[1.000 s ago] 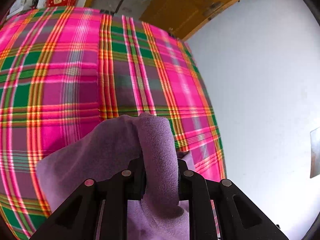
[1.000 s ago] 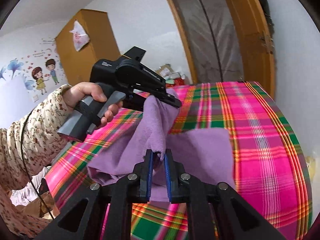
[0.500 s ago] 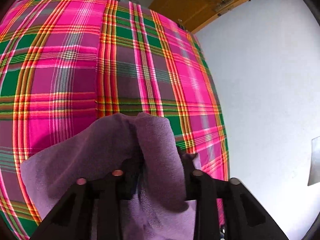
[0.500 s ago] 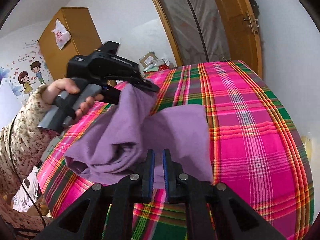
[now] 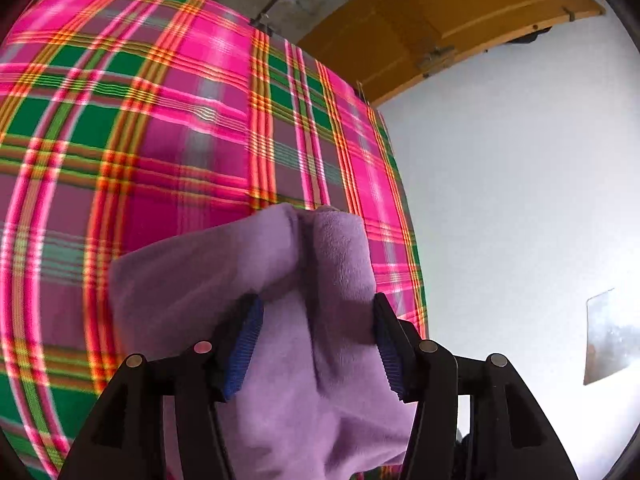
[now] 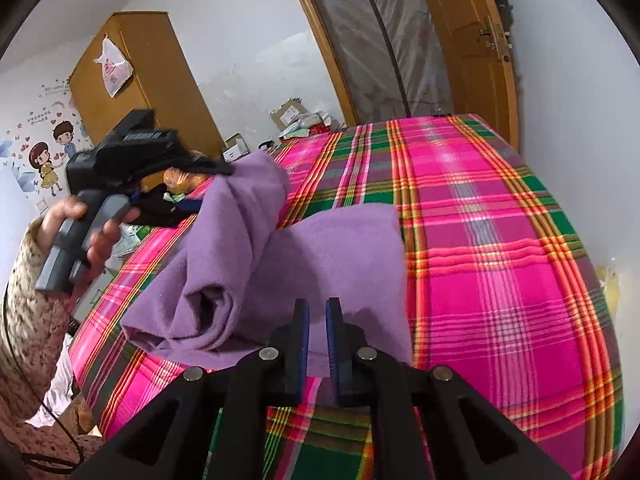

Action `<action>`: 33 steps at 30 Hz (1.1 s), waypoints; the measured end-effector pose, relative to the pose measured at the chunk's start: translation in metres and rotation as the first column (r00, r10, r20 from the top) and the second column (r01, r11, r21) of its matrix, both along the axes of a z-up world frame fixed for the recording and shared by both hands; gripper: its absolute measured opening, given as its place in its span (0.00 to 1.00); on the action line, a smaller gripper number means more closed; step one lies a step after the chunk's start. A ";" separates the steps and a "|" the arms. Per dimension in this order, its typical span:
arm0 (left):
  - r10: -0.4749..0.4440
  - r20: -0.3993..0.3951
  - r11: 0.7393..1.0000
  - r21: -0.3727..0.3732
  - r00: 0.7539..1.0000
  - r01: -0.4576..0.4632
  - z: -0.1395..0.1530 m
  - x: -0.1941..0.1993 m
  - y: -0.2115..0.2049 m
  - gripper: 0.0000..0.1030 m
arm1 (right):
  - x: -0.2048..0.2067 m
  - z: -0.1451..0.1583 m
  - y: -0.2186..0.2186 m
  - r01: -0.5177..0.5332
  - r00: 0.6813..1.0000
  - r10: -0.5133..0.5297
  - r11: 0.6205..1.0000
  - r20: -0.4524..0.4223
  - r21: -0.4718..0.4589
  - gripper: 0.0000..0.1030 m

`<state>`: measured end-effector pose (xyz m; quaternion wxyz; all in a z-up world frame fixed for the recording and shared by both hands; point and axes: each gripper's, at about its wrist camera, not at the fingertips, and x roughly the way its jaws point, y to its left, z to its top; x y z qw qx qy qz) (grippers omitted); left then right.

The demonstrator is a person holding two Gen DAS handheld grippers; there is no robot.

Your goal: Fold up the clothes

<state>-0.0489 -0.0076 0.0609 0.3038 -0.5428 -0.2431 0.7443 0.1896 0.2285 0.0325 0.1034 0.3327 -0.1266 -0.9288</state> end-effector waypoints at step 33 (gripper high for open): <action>0.075 -0.067 0.997 -0.023 0.995 -0.076 -0.021 0.087 -0.077 0.56 | -0.049 0.039 -0.001 -0.078 0.996 0.087 0.976 0.033 -0.203 0.09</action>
